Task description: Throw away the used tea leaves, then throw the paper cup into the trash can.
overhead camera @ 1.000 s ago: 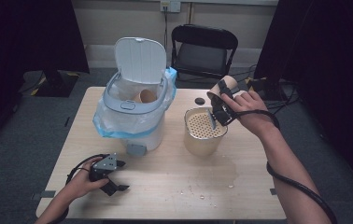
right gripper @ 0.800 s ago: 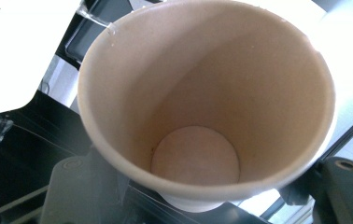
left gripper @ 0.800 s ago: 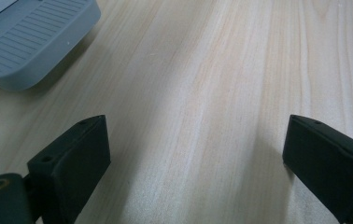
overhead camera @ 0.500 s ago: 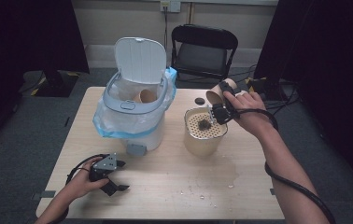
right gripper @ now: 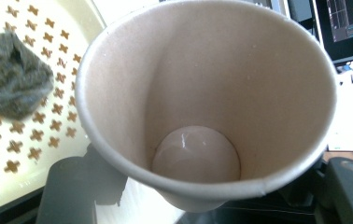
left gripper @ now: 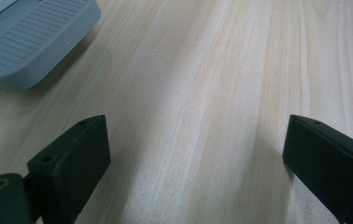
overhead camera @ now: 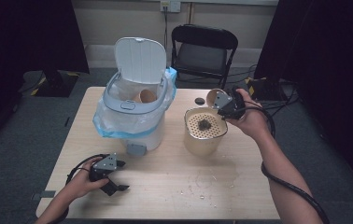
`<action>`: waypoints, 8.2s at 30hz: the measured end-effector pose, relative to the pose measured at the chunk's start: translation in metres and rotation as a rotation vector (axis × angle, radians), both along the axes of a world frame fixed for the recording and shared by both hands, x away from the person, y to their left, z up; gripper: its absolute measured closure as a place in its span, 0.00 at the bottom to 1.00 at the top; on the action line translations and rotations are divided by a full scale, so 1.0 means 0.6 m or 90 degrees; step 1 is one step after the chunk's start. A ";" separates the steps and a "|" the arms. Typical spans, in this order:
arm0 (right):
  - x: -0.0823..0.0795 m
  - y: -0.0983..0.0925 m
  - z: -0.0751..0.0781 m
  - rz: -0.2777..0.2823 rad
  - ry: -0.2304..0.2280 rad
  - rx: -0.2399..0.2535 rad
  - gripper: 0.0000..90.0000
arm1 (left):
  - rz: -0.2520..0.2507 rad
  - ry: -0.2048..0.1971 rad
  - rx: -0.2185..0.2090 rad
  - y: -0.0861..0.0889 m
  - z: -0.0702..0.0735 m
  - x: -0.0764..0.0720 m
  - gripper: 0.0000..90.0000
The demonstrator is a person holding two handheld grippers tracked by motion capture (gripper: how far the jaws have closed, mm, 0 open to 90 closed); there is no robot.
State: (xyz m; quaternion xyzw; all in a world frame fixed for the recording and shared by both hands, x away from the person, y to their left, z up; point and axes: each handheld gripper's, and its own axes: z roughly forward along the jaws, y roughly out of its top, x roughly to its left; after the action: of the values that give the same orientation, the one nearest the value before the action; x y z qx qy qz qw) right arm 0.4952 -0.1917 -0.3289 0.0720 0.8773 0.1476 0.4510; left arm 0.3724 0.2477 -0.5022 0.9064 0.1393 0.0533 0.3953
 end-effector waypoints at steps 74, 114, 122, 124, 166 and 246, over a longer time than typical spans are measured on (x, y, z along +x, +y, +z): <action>0.033 0.046 0.076 -0.011 0.219 0.306 0.34 | -0.002 0.002 0.002 0.000 0.001 0.000 0.07; 0.055 0.109 0.157 0.035 0.256 0.333 0.34 | -0.005 0.007 0.001 -0.001 0.000 -0.001 0.06; 0.057 0.123 0.168 0.045 0.258 0.326 0.34 | -0.009 0.007 0.004 -0.001 0.000 0.000 0.05; 0.057 0.127 0.171 0.046 0.256 0.331 0.34 | -0.009 0.007 0.005 -0.001 0.000 -0.001 0.05; 0.068 0.278 0.160 0.140 0.313 0.378 0.33 | -0.009 0.007 0.004 -0.001 0.000 -0.001 0.05; 0.093 0.249 0.160 0.129 0.316 0.403 0.31 | -0.012 0.007 0.006 -0.002 0.000 -0.001 0.04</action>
State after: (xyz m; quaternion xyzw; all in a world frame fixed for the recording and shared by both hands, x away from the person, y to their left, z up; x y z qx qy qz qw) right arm 0.5512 -0.0422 -0.2326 0.1536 0.8733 0.4319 0.1647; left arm 0.3721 0.2467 -0.5022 0.9098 0.1332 0.0451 0.3904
